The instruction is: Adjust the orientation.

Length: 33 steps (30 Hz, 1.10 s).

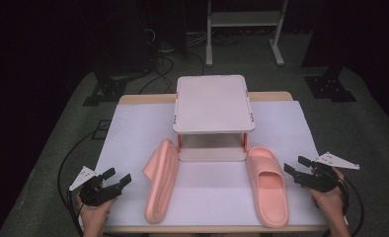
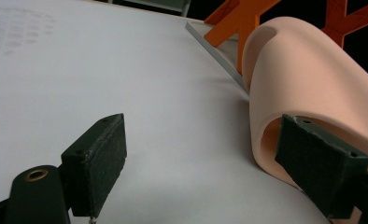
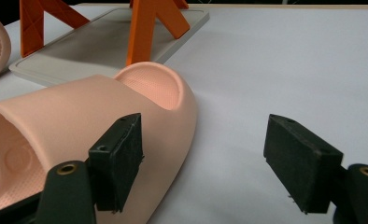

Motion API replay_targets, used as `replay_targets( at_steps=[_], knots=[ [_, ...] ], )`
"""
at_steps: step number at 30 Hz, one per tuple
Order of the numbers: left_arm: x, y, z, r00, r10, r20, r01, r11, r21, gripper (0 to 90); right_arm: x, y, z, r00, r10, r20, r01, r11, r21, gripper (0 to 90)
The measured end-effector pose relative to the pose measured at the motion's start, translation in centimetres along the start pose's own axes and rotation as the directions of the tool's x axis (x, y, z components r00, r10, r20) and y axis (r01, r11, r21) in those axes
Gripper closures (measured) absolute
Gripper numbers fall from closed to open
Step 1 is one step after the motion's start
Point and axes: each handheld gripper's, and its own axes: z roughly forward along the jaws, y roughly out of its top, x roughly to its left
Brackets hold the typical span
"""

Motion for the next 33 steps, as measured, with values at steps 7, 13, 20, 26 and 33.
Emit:
replay_targets(
  at_steps=[7, 13, 20, 26, 33],
  knots=[
    [-0.1, -0.1, 0.1, 0.9998, 0.011, 0.016, -0.011, 0.9999, 0.005, 16.3, 0.0, -0.2, -0.3, 0.9999, 0.0, 0.013, 0.0, 1.0, 0.002, 27.6],
    [-0.2, -0.1, 0.4, 0.9994, 0.009, 0.035, -0.009, 0.9999, 0.008, 16.3, 0.2, -0.2, -0.5, 0.9996, -0.01, 0.027, 0.01, 1.0, -0.009, 27.4],
    [-0.7, 0.0, 1.0, 0.9985, 0.021, 0.051, -0.022, 0.9996, 0.02, 16.1, 0.2, -0.3, -0.4, 0.9997, -0.015, 0.021, 0.015, 1.0, -0.008, 27.3],
    [-1.3, 0.0, 1.5, 0.9974, 0.031, 0.066, -0.033, 0.9989, 0.032, 15.5, 0.2, -0.3, -0.5, 0.9997, -0.015, 0.019, 0.015, 1.0, -0.009, 27.3],
    [-1.9, -0.1, 2.0, 0.9957, 0.047, 0.08, -0.052, 0.9972, 0.054, 15.6, 0.2, -0.3, -0.6, 0.9998, -0.016, 0.014, 0.016, 1.0, -0.021, 27.2]
  ],
)
